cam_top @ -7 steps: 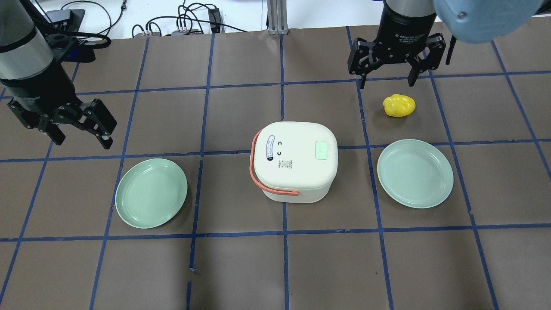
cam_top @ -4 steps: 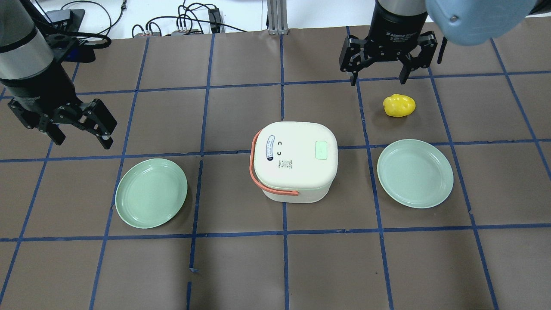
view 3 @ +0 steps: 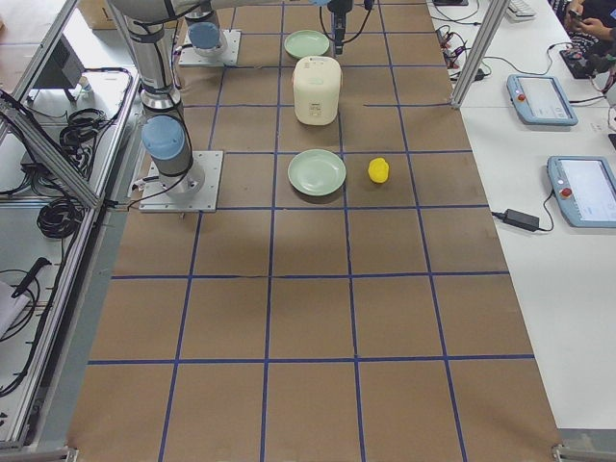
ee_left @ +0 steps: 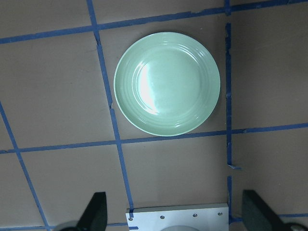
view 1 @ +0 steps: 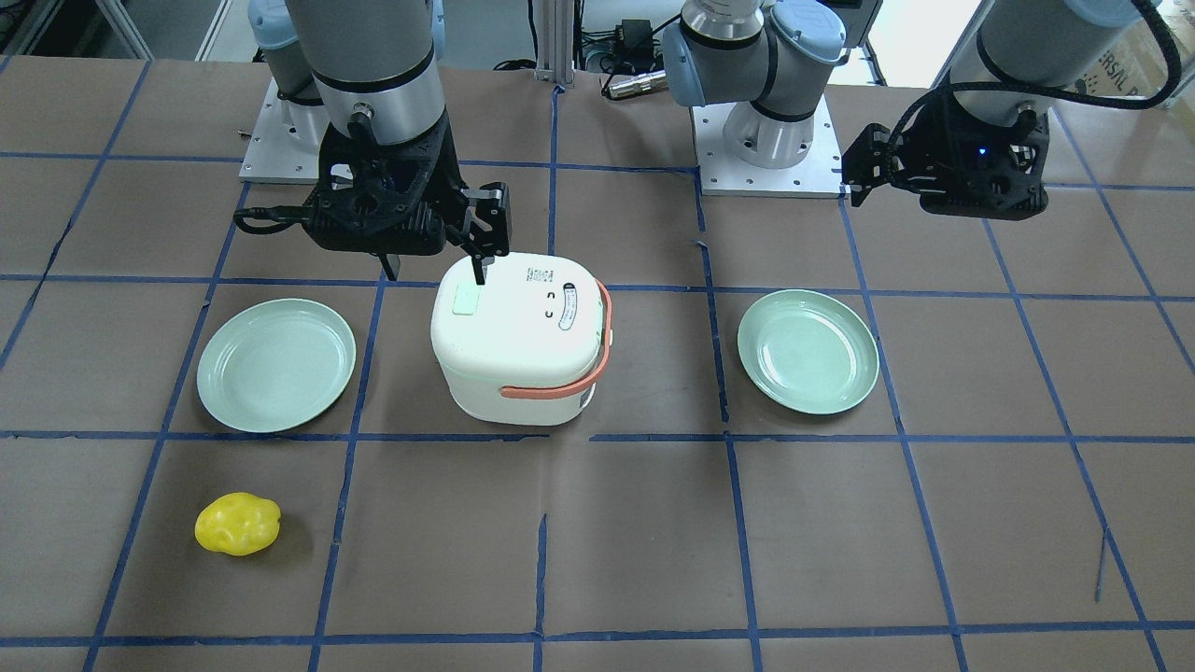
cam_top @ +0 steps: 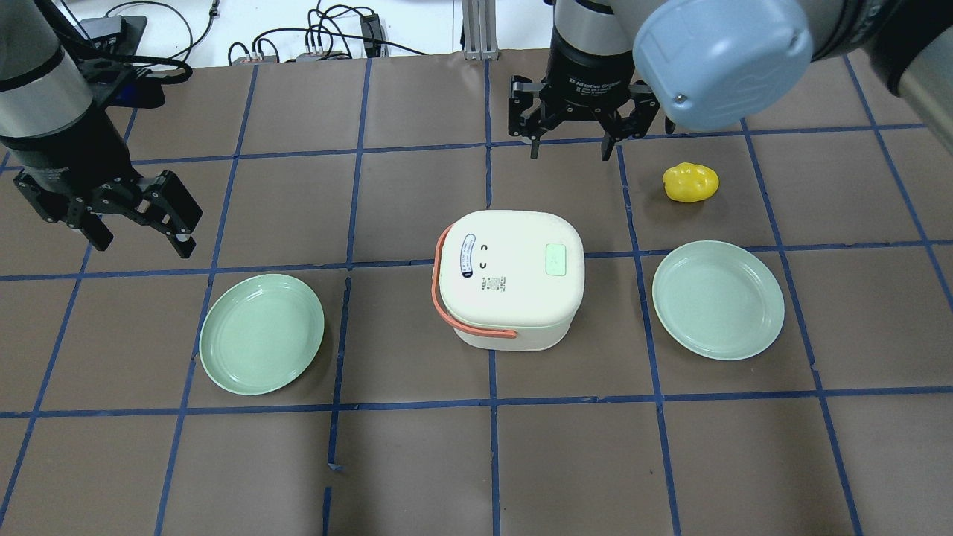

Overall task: Press rice cooker button
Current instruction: 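Lower the right gripper over the green button on the cooker lid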

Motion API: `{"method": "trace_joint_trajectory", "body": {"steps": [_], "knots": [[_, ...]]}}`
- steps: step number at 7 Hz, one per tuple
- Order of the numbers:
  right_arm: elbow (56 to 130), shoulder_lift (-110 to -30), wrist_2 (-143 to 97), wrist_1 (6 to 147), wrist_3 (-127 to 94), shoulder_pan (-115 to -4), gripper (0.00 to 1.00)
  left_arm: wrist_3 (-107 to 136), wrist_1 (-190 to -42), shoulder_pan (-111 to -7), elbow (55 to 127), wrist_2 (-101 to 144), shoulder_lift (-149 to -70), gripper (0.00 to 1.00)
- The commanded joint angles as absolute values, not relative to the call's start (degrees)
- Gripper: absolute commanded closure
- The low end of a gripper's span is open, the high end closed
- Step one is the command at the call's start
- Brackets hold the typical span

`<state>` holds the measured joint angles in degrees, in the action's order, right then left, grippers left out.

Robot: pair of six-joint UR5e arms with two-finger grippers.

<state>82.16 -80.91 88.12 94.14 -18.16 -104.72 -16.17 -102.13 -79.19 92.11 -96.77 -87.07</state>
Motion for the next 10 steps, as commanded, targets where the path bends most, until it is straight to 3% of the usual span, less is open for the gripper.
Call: {"method": "trace_joint_trajectory", "body": {"steps": [1, 10], "knots": [[86.2, -80.6, 84.7, 94.7, -18.5, -105.0, 0.87, -16.2, -102.1, -79.2, 92.1, -96.8, -87.1, 0.0], [90.6, -78.7, 85.4, 98.0, -18.4, -104.2, 0.91, -16.2, -102.1, -79.2, 92.1, -96.8, -87.1, 0.0]]}}
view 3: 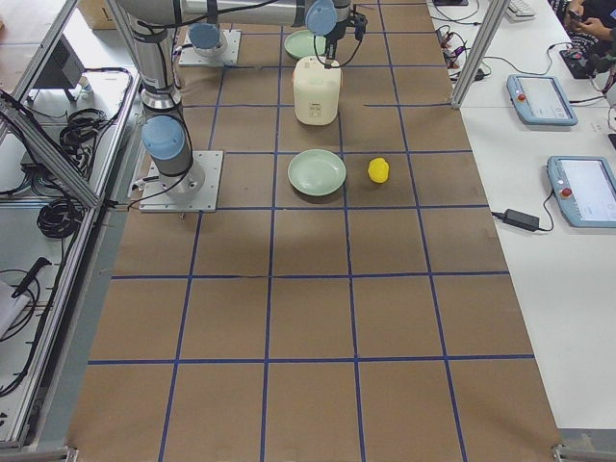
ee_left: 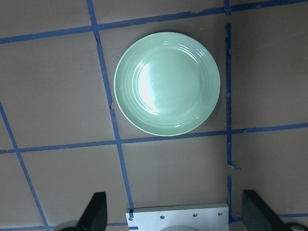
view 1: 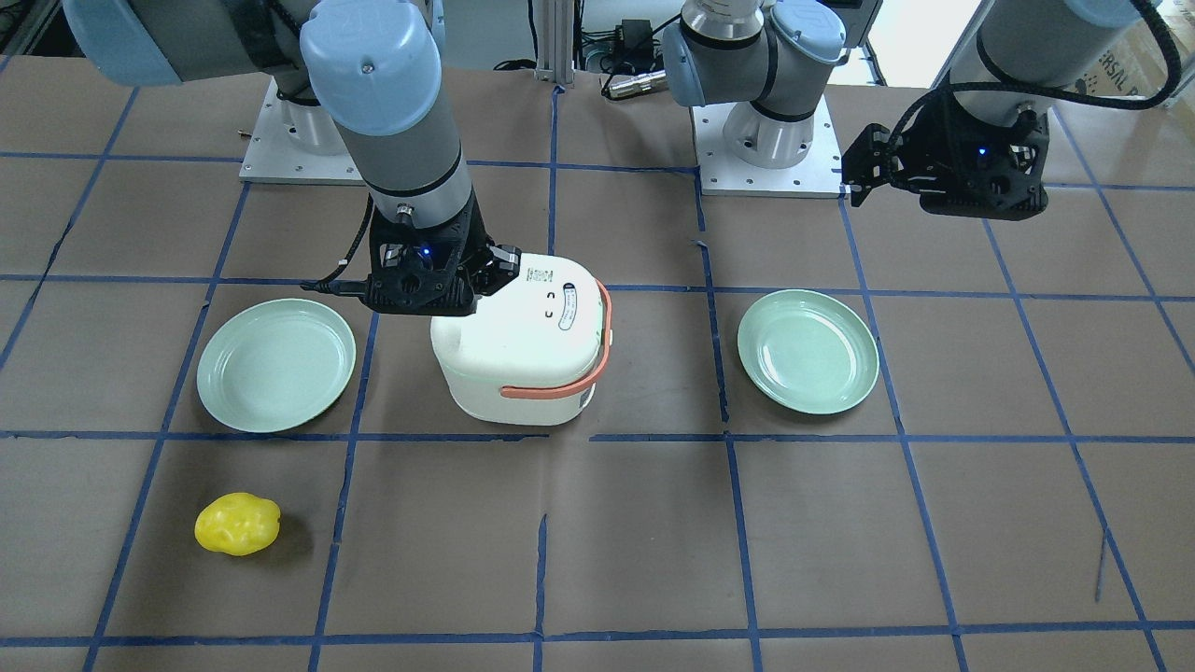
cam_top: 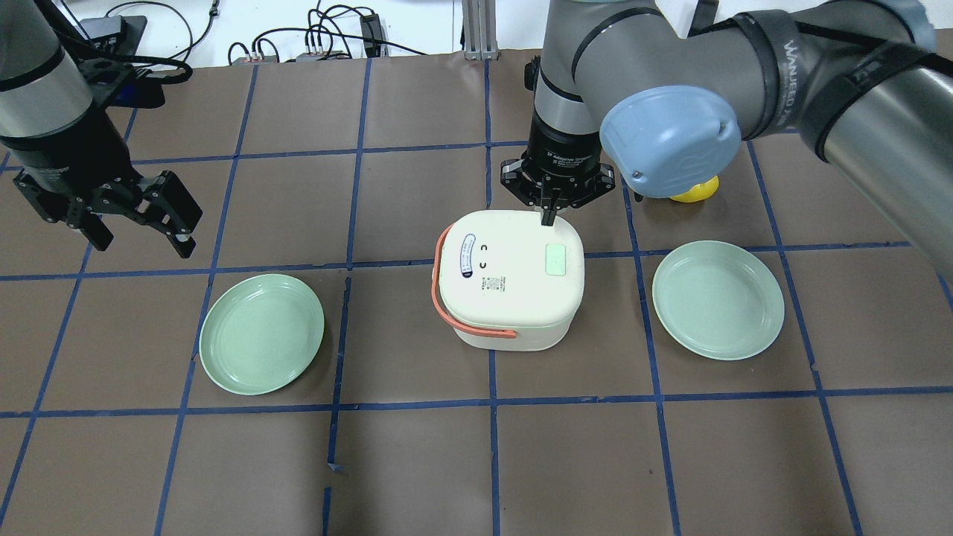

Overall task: Press rice cooker button
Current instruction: 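Lower the right gripper over the green button on the cooker lid, then press down on the green lid button with the right gripper fingertips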

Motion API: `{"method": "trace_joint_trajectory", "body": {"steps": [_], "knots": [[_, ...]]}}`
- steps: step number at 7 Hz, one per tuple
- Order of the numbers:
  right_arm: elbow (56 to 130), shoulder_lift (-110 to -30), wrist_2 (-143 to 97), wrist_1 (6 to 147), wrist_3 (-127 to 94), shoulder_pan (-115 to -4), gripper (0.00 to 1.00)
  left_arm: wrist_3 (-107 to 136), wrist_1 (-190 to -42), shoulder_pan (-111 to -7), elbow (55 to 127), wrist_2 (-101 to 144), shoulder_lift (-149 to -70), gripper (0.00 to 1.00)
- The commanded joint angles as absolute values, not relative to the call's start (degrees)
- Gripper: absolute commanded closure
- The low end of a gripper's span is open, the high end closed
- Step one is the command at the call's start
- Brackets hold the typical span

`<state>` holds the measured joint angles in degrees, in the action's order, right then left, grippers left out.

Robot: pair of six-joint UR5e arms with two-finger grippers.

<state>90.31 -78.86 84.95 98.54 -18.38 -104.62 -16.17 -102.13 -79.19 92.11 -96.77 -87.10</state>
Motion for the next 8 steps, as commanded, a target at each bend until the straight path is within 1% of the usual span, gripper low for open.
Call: {"method": "trace_joint_trajectory", "body": {"steps": [1, 4, 8], "knots": [[91.2, -78.7, 85.7, 97.9, -18.4, -104.2, 0.91, -16.2, -102.1, -79.2, 92.1, -96.8, -87.1, 0.0], [93.7, -78.6, 85.3, 99.0, -18.5, -104.2, 0.91, -16.2, -102.1, -79.2, 92.1, -96.8, -87.1, 0.0], [94.6, -78.6, 84.9, 99.0, -19.0, -104.3, 0.91, -16.2, -102.1, -79.2, 92.1, -96.8, -87.1, 0.0]]}}
